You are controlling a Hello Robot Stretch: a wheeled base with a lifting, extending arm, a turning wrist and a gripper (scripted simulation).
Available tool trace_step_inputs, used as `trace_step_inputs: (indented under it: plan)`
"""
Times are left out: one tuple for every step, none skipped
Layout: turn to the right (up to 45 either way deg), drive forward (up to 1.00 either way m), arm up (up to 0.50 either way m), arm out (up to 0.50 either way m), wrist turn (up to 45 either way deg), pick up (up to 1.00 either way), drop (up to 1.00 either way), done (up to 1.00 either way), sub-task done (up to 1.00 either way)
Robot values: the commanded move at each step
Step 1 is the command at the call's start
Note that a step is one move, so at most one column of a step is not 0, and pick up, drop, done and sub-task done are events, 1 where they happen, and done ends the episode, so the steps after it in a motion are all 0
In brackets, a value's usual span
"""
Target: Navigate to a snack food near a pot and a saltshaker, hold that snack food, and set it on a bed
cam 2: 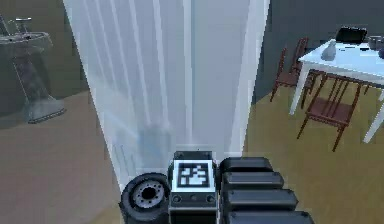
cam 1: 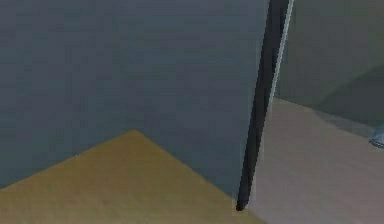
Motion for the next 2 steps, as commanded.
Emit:
trace_step_inputs:
  plan:
    - [33.0,0.0,0.0,0.0,0.0,0.0,0.0,0.0,0.0]
    - [0.0,1.0,0.0,0.0,0.0,0.0,0.0,0.0,0.0]
